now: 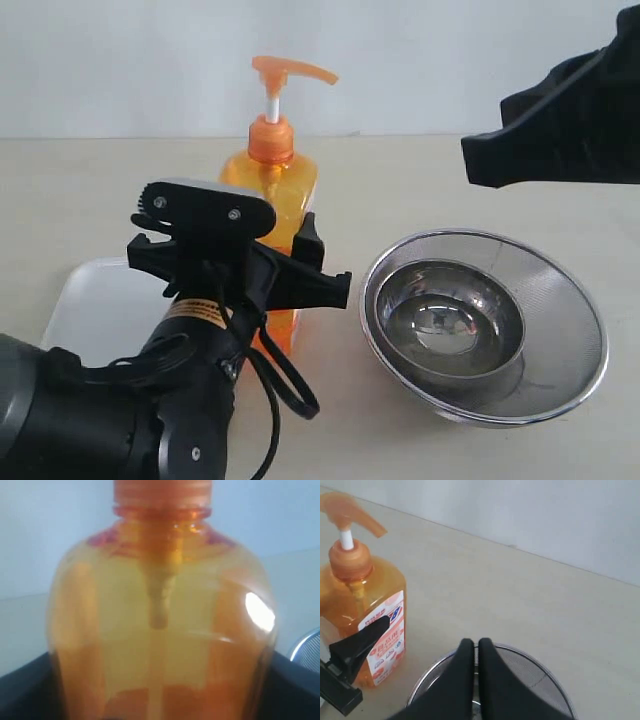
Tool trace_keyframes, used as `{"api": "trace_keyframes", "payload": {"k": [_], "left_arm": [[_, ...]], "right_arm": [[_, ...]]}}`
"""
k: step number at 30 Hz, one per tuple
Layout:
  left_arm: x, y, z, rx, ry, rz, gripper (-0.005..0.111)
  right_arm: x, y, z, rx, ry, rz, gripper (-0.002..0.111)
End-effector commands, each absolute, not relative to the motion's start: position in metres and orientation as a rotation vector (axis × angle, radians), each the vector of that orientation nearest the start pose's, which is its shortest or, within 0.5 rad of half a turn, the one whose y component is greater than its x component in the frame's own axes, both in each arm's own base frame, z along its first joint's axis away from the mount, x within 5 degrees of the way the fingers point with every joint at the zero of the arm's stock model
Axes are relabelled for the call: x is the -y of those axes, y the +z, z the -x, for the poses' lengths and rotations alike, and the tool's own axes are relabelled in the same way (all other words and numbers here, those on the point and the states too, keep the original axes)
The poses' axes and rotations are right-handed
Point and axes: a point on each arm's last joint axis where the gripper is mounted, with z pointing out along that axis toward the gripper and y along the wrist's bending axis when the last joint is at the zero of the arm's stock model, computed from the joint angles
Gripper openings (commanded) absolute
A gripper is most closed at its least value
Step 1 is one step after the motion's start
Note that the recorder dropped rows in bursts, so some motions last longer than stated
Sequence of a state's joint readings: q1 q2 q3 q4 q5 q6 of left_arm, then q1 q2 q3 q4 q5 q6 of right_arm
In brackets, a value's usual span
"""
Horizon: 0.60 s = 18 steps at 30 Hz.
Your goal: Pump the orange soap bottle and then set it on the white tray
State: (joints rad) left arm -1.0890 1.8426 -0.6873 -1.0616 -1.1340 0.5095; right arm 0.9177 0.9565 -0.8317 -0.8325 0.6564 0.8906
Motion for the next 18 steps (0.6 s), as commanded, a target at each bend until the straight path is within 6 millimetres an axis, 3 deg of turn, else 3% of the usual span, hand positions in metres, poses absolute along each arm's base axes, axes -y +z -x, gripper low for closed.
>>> {"api": "trace_keyframes", "payload": {"k": [1, 18], "left_arm": [[0.2423, 0.1712, -0.2064, -1.629, -0.105, -0.137, 0.005], [0.2471, 0.1627, -0.2070, -1.637, -0.082, -0.176, 0.005]], "right_arm": [[-0.1244, 0.3487, -0.1481, -1.972, 0.186, 0.472, 0.000], [-0.1253, 0.3480, -0.1483, -1.970, 0.187, 0.482, 0.000]]}}
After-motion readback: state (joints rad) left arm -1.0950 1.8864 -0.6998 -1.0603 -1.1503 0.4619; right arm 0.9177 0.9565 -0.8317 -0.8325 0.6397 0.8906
